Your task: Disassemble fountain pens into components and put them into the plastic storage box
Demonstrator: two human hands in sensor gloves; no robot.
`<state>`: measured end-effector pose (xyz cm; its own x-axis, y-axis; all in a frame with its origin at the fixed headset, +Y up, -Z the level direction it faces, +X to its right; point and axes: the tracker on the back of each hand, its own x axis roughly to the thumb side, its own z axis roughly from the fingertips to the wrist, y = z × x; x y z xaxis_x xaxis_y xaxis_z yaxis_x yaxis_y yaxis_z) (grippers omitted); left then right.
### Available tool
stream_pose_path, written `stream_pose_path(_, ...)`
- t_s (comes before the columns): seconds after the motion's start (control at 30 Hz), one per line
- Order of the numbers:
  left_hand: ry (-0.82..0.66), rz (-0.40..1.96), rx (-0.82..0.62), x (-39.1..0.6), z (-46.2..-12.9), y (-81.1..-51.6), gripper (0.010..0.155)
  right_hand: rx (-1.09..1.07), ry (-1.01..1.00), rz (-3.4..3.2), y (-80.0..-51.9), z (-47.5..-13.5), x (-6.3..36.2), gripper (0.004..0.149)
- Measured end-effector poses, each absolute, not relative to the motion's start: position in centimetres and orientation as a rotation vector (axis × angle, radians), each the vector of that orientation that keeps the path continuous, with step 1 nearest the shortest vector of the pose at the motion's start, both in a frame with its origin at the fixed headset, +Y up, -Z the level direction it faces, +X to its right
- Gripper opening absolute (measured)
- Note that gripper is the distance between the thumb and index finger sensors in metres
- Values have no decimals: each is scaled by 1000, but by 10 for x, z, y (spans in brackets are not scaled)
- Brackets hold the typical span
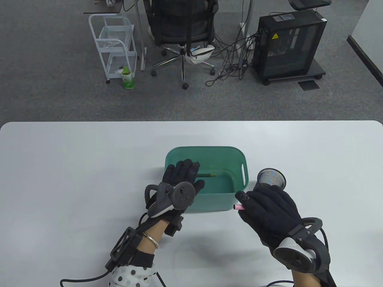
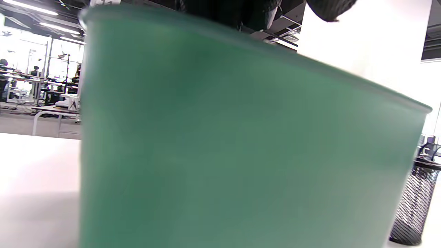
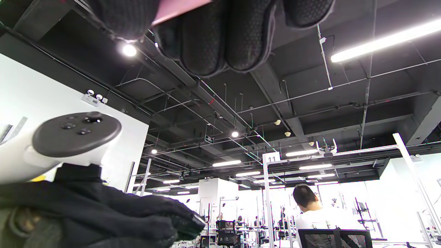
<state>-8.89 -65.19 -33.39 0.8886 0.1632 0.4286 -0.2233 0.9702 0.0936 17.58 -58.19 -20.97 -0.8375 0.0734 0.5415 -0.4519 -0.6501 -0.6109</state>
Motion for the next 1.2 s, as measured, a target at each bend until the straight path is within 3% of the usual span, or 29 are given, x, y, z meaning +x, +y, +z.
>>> stream_pose_path(0.63, -502, 139, 207, -124, -257, -664, 73, 710, -1096, 2548, -583, -213, 170, 46)
stream_pose_path(1.2, -488, 79, 162, -136, -219, -708, 73, 717, -1066, 2574, -587, -217, 165, 46)
